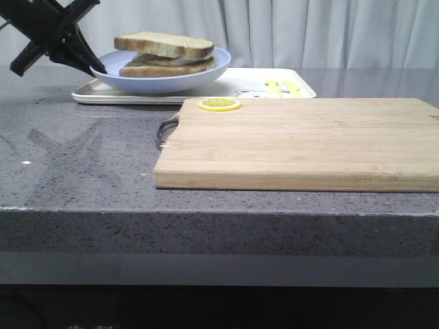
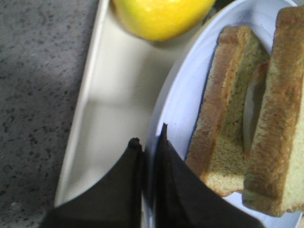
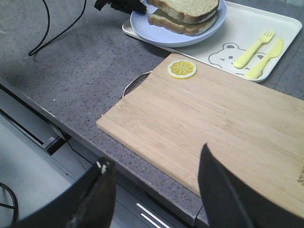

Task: Place bread and move sandwich to tray
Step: 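Lift the plate with the left gripper and lower it onto the white tray, then open the left gripper and raise it away from the plate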

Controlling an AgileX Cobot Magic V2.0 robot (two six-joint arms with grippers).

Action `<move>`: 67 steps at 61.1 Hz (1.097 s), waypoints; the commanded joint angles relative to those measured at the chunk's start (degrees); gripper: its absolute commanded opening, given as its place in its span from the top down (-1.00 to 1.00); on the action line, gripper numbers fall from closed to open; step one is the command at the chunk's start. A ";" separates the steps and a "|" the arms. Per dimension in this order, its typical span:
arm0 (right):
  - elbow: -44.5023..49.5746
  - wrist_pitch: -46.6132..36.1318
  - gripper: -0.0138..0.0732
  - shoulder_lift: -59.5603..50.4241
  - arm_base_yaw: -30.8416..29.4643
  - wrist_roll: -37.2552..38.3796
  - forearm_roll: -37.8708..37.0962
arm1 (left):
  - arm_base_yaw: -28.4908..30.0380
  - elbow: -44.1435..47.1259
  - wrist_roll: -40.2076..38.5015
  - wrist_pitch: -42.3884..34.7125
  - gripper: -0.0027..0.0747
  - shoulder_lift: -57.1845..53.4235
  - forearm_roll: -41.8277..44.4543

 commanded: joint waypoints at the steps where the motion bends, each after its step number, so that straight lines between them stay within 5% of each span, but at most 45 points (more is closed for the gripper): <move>1: -1.47 -3.80 -0.27 0.09 0.01 -0.09 0.85 | -0.30 -2.43 -1.87 -0.74 0.98 -4.26 -4.70; 10: -1.47 -3.80 -0.27 0.09 0.01 -0.09 0.85 | -0.30 -2.43 -1.87 0.45 0.90 -4.26 -3.47; 27: -1.47 -3.80 -0.27 0.09 0.01 -0.09 0.85 | -0.30 -2.43 -1.87 0.33 0.16 -4.26 -5.07; 43: -1.47 -3.80 -0.27 0.09 0.01 -0.09 0.85 | 0.03 -3.63 -0.33 2.40 0.17 -6.81 -4.07; 67: -1.47 -3.80 -0.27 0.09 0.01 -0.09 0.85 | -2.19 0.06 3.31 4.42 0.17 -23.21 8.31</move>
